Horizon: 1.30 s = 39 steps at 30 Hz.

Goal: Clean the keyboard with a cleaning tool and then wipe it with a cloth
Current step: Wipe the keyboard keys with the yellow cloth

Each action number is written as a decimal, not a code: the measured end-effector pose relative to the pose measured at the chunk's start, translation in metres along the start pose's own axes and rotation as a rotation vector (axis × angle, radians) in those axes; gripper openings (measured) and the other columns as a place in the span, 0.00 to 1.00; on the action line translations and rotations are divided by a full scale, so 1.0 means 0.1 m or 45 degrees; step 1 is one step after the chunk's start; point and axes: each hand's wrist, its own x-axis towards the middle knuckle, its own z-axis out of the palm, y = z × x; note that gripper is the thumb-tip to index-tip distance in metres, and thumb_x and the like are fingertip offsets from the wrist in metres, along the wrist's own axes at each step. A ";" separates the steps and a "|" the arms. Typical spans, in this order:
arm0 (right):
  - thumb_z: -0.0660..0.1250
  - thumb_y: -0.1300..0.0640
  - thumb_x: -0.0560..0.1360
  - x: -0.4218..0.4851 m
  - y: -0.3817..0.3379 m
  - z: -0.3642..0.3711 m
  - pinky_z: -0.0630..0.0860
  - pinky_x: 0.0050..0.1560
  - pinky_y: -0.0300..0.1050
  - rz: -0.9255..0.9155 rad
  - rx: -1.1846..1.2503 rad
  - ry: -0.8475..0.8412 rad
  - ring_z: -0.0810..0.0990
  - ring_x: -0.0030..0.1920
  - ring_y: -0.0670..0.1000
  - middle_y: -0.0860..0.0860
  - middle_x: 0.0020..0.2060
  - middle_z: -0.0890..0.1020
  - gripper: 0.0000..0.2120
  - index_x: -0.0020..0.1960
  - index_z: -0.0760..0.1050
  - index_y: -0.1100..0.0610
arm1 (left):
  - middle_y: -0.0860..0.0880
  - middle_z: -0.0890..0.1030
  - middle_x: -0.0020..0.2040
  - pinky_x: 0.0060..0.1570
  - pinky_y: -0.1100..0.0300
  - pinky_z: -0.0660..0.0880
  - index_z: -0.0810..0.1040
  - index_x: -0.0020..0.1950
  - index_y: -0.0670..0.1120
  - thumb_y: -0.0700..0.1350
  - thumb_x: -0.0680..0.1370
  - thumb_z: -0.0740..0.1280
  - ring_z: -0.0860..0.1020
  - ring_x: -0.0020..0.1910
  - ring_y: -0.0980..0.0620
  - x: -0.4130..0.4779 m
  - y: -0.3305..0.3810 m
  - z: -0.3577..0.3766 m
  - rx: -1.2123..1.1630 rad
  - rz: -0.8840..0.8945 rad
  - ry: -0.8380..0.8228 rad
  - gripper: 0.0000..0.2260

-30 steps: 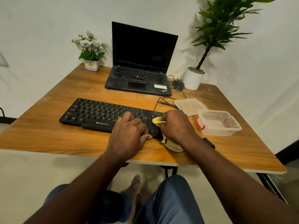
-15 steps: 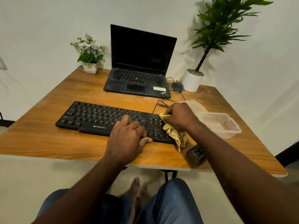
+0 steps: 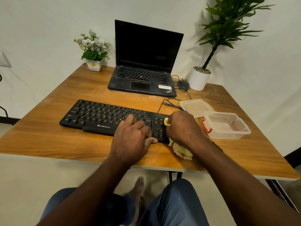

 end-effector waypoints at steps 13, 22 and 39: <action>0.70 0.58 0.78 0.20 0.18 -0.04 0.80 0.44 0.47 -0.231 -0.147 0.152 0.79 0.47 0.53 0.52 0.52 0.80 0.13 0.61 0.84 0.51 | 0.59 0.79 0.42 0.45 0.54 0.69 0.83 0.44 0.55 0.65 0.73 0.71 0.64 0.49 0.56 0.01 -0.01 -0.02 -0.058 -0.030 -0.038 0.15; 0.69 0.54 0.80 0.02 0.32 -0.16 0.76 0.44 0.45 -0.377 -0.161 -0.033 0.79 0.47 0.50 0.50 0.53 0.83 0.13 0.63 0.83 0.51 | 0.58 0.79 0.42 0.44 0.54 0.68 0.83 0.45 0.55 0.65 0.73 0.70 0.67 0.48 0.53 -0.01 -0.01 -0.03 -0.021 0.014 -0.008 0.14; 0.72 0.56 0.78 0.44 0.56 -0.03 0.78 0.54 0.46 -0.228 0.040 0.051 0.81 0.55 0.52 0.49 0.59 0.85 0.13 0.61 0.84 0.46 | 0.58 0.79 0.45 0.47 0.55 0.69 0.83 0.48 0.55 0.66 0.75 0.67 0.65 0.50 0.55 -0.01 -0.01 -0.03 0.010 -0.034 -0.069 0.16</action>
